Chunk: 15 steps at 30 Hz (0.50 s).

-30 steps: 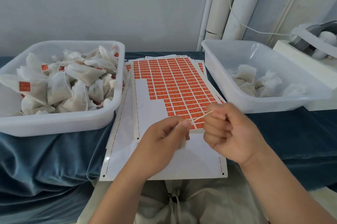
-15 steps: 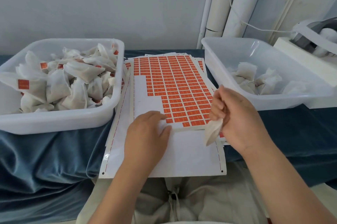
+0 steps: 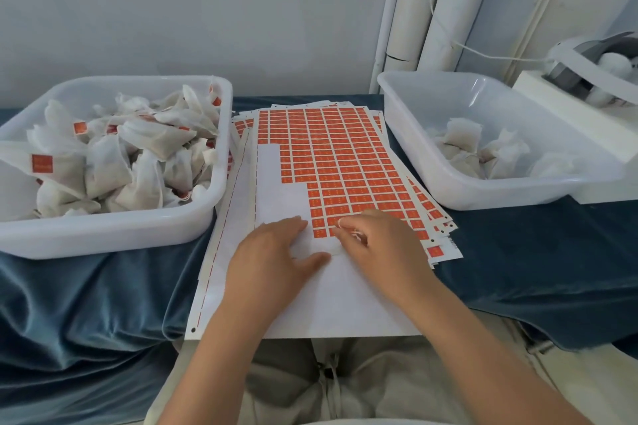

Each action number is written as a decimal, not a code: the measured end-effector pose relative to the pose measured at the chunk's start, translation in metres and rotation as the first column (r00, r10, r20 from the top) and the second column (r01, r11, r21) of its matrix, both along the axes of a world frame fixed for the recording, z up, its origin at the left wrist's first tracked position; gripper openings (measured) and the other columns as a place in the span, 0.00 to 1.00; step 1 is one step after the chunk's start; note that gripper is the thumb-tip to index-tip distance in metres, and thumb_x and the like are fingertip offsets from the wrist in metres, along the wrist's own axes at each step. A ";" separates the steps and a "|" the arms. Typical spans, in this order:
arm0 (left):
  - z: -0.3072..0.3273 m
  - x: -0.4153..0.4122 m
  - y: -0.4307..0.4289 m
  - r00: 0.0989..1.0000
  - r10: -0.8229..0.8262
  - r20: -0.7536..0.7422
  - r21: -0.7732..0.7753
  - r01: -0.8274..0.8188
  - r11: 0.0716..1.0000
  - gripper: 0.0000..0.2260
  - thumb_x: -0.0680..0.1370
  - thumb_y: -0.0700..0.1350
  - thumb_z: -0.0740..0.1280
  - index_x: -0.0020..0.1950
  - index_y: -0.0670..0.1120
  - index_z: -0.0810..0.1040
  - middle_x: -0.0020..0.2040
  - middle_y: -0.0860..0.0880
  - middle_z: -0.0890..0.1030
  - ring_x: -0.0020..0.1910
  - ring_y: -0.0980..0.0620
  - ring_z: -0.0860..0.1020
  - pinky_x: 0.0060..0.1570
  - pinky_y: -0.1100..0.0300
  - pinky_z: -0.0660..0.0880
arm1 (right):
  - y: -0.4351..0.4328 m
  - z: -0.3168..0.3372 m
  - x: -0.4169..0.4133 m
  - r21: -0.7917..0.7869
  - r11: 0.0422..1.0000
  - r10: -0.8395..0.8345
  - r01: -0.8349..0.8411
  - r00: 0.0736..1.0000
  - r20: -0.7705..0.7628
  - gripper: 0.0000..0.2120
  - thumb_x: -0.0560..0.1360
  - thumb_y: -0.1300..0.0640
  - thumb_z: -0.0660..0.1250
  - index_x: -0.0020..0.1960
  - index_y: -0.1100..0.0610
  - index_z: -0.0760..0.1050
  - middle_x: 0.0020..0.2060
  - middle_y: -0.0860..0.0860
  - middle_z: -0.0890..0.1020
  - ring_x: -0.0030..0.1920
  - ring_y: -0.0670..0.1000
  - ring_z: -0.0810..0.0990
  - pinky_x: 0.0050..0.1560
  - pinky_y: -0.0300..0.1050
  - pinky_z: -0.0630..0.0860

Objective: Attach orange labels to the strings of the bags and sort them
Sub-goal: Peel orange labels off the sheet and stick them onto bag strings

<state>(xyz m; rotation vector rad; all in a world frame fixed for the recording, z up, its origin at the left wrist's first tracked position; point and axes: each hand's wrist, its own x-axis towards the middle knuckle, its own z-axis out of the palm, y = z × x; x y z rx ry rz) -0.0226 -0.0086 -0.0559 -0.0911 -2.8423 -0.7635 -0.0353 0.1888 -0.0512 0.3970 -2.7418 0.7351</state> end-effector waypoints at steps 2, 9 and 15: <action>-0.001 -0.002 -0.002 1.000 0.004 0.002 0.008 -0.004 1.000 0.26 0.76 0.68 0.70 0.71 0.60 0.79 0.65 0.61 0.82 0.60 0.57 0.80 0.54 0.64 0.69 | 0.000 -0.002 -0.001 0.060 0.998 0.008 -0.008 1.000 -0.003 0.13 0.82 0.41 0.66 0.59 0.45 0.83 0.49 0.39 0.83 0.44 0.40 0.78 0.44 0.26 0.67; 0.000 0.000 -0.005 0.974 -0.150 -0.168 0.055 0.161 0.985 0.07 0.80 0.52 0.74 0.56 0.55 0.89 0.51 0.57 0.88 0.47 0.54 0.85 0.47 0.71 0.69 | 0.002 0.003 0.000 0.033 0.999 0.039 -0.040 0.999 0.033 0.17 0.81 0.39 0.66 0.65 0.44 0.82 0.54 0.40 0.84 0.46 0.38 0.77 0.44 0.27 0.66; -0.007 -0.006 -0.005 0.781 -0.334 -0.528 -0.104 0.330 0.938 0.03 0.77 0.42 0.77 0.50 0.47 0.90 0.48 0.50 0.89 0.48 0.48 0.86 0.54 0.53 0.80 | 0.010 0.011 -0.002 0.017 0.984 0.175 -0.177 0.981 0.083 0.16 0.81 0.39 0.66 0.62 0.44 0.84 0.53 0.41 0.86 0.50 0.40 0.81 0.51 0.30 0.73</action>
